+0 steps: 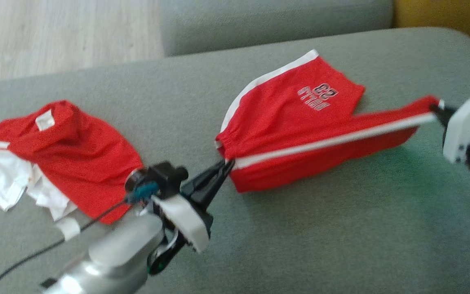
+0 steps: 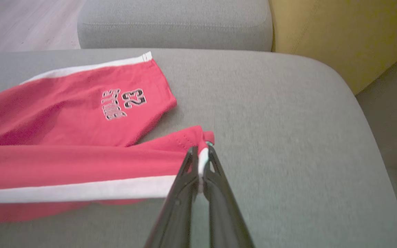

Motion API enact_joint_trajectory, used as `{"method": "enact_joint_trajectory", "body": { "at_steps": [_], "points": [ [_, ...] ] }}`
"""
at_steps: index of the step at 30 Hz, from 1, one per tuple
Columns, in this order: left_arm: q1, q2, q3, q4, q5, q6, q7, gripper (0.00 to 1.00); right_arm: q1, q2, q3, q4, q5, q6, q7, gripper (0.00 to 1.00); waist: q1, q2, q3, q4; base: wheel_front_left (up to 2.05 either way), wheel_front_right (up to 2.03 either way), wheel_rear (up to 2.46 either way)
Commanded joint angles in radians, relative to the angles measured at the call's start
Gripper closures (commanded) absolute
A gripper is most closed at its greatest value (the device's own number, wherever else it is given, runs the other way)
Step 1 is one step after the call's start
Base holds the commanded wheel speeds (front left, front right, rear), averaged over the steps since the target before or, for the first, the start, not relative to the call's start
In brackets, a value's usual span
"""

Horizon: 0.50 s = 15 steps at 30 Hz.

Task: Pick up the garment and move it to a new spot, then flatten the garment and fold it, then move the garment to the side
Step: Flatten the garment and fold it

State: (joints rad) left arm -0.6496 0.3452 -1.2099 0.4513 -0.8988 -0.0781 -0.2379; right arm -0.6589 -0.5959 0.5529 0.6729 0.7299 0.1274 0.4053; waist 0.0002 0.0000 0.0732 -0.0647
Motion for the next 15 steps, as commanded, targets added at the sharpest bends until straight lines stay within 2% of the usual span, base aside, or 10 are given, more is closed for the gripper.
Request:
{"method": "enact_joint_trajectory", "body": {
  "at_steps": [1,9,15],
  "points": [
    [-0.061,0.016,0.047,-0.004,-0.003,0.007,0.002,1.00,-0.047,-0.014,-0.018,-0.012,-0.015,0.003,0.000,1.00,-0.0002,0.0000,0.044,0.038,0.00,0.00,0.00],
    [-0.143,-0.051,0.055,0.079,-0.013,-0.011,0.020,1.00,-0.216,0.069,-0.083,0.102,-0.112,0.003,0.027,1.00,-0.0002,0.0000,0.132,0.108,0.00,0.00,0.00],
    [-0.197,-0.108,0.053,0.136,-0.008,-0.028,0.010,1.00,-0.319,0.108,-0.068,0.199,-0.200,0.003,0.031,1.00,-0.0002,0.0000,0.187,0.152,0.00,0.00,0.00]
  ]
}}
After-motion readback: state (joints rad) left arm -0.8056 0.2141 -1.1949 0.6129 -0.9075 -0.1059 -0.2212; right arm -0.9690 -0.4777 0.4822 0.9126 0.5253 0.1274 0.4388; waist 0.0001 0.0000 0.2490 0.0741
